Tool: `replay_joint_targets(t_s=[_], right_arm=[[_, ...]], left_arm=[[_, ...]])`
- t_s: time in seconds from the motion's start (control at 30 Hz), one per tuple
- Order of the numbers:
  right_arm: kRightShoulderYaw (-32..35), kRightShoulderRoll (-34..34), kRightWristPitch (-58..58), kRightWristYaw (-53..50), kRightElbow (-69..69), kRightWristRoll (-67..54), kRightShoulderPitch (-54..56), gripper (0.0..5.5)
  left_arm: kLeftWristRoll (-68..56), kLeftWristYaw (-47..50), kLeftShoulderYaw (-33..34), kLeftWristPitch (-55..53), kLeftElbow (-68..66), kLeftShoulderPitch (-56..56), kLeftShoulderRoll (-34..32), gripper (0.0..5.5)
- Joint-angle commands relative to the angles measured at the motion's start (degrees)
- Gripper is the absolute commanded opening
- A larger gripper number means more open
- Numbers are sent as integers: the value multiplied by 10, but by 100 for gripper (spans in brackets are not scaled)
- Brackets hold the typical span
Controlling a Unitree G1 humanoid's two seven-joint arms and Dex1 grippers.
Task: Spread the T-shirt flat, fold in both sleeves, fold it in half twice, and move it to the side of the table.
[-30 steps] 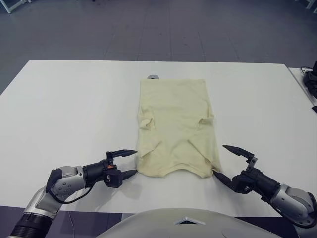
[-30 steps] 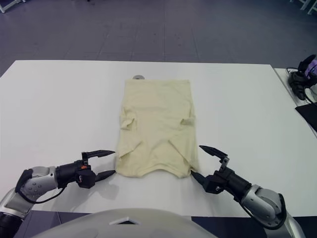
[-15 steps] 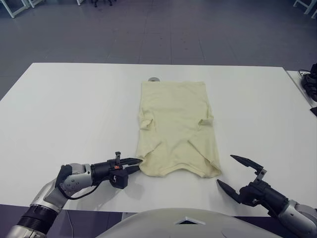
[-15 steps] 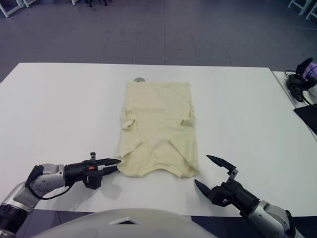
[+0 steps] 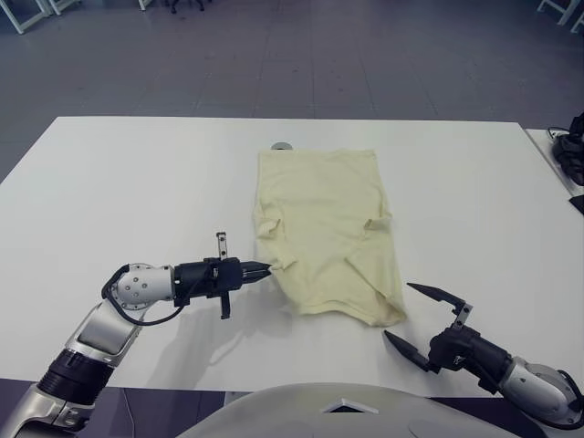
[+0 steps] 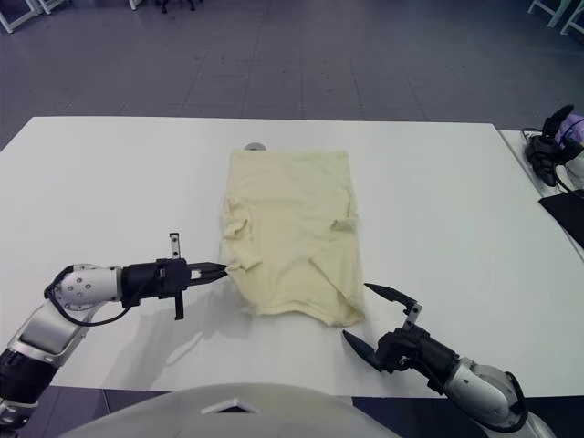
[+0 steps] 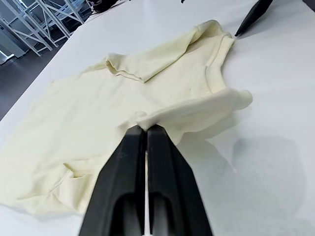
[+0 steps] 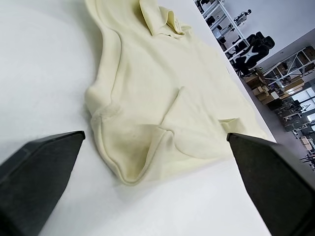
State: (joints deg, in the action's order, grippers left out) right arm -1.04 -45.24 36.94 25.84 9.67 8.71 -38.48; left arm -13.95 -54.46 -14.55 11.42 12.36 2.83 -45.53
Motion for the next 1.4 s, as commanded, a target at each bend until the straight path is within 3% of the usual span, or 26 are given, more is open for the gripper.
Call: replay_joint_targets(t_s=[0.03, 0.2, 0.43, 0.9, 1.13, 1.4], right_arm=[[-48, 18, -139, 30, -32, 72, -14, 540], [-57, 36, -276, 57, 28, -38, -27, 472], [-56, 16, -367, 64, 71, -71, -45, 362], [-11, 10, -409, 58, 97, -72, -62, 139], [-10, -7, -378, 73, 109, -52, -51, 14], [37, -49, -405, 143, 199, -122, -45, 0]], left_arm=[[-19, -6, 19, -48, 18, -19, 3, 1], [-13, -11, 24, -51, 7, -25, 7, 0], [-9, -10, 28, -47, -1, -19, 9, 0], [5, -17, 38, -35, -15, 2, 9, 0], [8, -27, 43, -30, -9, 11, 10, 0], [-19, -63, 66, -32, 43, 44, -17, 0]])
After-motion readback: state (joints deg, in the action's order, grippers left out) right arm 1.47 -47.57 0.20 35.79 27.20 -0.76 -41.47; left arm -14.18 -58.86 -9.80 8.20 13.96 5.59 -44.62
